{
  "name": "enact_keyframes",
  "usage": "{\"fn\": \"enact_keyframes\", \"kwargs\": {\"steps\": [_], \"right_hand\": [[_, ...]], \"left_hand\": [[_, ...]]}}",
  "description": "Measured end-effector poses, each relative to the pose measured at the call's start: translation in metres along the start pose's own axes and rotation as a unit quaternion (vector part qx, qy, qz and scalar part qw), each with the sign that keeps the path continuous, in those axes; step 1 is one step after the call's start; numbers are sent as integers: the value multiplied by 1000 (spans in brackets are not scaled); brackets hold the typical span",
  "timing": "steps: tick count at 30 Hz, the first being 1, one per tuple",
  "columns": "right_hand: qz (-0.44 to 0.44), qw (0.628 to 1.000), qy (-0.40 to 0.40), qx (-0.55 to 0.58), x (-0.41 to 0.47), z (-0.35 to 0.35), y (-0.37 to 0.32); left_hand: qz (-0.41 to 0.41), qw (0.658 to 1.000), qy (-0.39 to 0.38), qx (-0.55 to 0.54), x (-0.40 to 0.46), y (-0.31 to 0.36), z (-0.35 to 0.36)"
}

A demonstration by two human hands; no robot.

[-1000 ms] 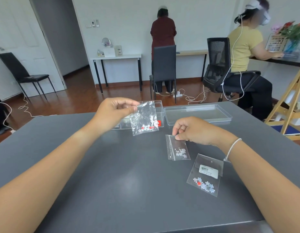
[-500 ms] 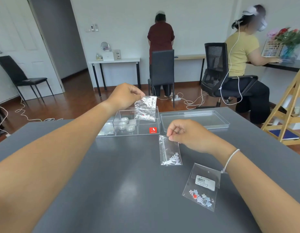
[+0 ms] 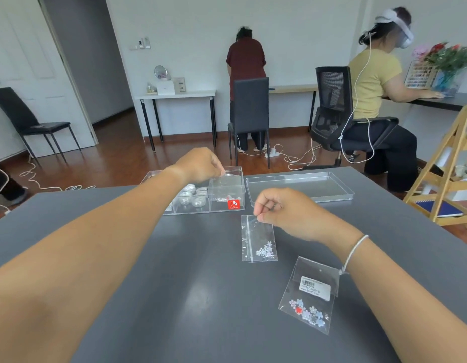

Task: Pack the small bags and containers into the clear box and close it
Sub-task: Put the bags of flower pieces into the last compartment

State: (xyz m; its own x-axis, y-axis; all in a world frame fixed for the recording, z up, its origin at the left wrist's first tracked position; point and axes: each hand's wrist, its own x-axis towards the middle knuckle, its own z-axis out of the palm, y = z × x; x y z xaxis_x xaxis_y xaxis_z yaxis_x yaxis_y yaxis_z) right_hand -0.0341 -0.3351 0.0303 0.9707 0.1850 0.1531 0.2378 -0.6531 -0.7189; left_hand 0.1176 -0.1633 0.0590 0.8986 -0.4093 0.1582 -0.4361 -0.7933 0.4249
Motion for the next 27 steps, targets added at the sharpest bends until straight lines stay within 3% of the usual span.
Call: {"fn": "enact_keyframes", "kwargs": {"steps": [8, 17, 27], "right_hand": [[4, 1000, 0, -12, 0, 0, 0], [10, 999, 17, 50, 5, -4, -3], [7, 982, 155, 107, 52, -30, -18]], "left_hand": [[15, 998, 15, 67, 0, -1, 6], [29, 993, 105, -51, -25, -19, -11], [13, 982, 189, -24, -108, -88, -29]]}}
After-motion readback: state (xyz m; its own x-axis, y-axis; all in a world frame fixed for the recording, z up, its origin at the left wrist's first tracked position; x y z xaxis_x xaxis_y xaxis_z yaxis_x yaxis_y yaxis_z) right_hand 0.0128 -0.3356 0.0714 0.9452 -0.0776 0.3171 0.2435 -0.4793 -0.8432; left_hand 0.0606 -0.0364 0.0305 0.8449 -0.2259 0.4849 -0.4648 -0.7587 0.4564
